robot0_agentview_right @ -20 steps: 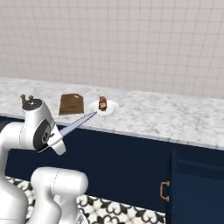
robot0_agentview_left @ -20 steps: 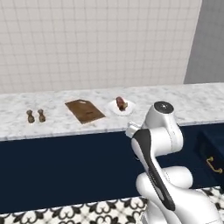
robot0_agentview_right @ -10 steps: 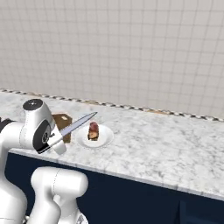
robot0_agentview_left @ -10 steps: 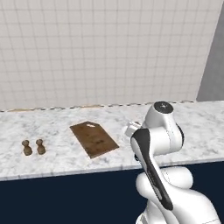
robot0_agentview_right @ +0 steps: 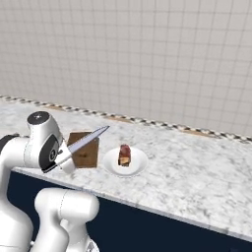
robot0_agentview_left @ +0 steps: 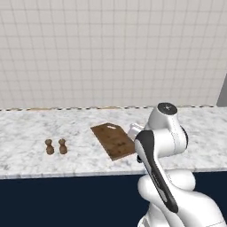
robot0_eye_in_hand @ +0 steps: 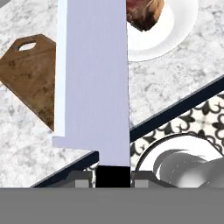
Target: Pick up the knife from the drawer and place it on the cutting board. Then place the meat from the plate to the cutting board.
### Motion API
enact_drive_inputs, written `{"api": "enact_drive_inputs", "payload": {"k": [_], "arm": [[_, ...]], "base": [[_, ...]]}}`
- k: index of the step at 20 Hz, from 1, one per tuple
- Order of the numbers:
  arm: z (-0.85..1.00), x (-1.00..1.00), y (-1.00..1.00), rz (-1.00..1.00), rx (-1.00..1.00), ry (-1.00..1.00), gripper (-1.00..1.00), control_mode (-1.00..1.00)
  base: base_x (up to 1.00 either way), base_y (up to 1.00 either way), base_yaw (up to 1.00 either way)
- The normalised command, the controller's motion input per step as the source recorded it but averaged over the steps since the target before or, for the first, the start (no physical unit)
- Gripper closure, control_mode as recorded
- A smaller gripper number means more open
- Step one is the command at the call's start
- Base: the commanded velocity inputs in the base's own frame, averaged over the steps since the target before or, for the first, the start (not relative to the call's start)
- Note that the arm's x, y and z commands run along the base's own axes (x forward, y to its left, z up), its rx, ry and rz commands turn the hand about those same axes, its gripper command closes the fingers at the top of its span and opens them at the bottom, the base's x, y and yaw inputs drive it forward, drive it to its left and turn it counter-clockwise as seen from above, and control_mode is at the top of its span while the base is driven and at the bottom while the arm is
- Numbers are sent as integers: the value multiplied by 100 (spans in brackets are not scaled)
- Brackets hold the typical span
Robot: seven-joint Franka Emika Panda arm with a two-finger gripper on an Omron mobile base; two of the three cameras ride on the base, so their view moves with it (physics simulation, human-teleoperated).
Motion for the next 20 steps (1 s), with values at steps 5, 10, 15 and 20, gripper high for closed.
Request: {"api": "enact_drive_inputs", "payload": {"k": [5,10,15,20], "arm": [[0,0,0,0,0,0,100,100],[2,45,-43,10,5,5,100,-100],[14,79,-29,37,-2,20,100,-100],[-16,34,1,58,-22,25,100,-100]], "base": [[57,57,-2],[29,-3,0],[0,0,0],[0,0,0]]}}
